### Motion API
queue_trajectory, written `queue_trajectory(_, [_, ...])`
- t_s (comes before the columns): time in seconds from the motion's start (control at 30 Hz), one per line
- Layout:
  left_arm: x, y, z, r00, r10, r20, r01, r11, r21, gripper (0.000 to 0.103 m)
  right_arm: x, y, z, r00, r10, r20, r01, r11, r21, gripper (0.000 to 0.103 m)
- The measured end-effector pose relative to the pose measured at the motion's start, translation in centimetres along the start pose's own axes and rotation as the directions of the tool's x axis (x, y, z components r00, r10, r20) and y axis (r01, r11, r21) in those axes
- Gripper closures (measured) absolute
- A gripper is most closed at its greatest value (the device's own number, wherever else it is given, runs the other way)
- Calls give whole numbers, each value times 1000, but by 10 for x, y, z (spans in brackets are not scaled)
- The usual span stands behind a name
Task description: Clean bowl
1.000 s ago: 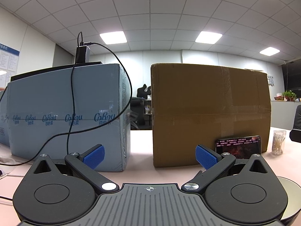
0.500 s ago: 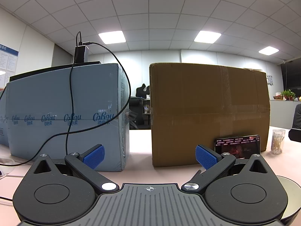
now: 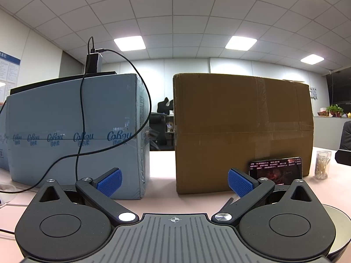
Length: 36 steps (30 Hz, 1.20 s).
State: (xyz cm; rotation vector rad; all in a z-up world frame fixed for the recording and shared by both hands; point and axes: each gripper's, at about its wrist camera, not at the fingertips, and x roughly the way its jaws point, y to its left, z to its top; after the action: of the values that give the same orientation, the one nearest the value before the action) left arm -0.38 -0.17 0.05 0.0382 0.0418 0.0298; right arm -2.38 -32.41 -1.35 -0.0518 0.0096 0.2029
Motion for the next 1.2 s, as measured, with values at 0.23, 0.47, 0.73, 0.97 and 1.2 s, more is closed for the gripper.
queue_trajectory(0.23, [0, 0, 0, 1000, -2, -2, 2, 1000, -2, 0, 0, 0, 0, 1000, 2, 1, -2, 1000, -2, 0])
queue_trajectory(0.47, [1, 2, 0, 1000, -7, -7, 7, 1000, -11, 0, 1, -1, 1, 1000, 3, 0, -3, 1000, 3, 0])
queue_trajectory(0.73, [3, 4, -1, 1000, -8, -13, 8, 1000, -15, 0, 1, -2, 1, 1000, 4, -2, -4, 1000, 10, 0])
queue_trajectory(0.97, [3, 3, 0, 1000, -9, -13, 9, 1000, -15, 0, 1, -1, 1, 1000, 4, -2, -4, 1000, 11, 0])
queue_trajectory(1.2, [3, 4, 0, 1000, -11, -15, 11, 1000, -22, 0, 1, -1, 1, 1000, 6, -2, -6, 1000, 8, 0])
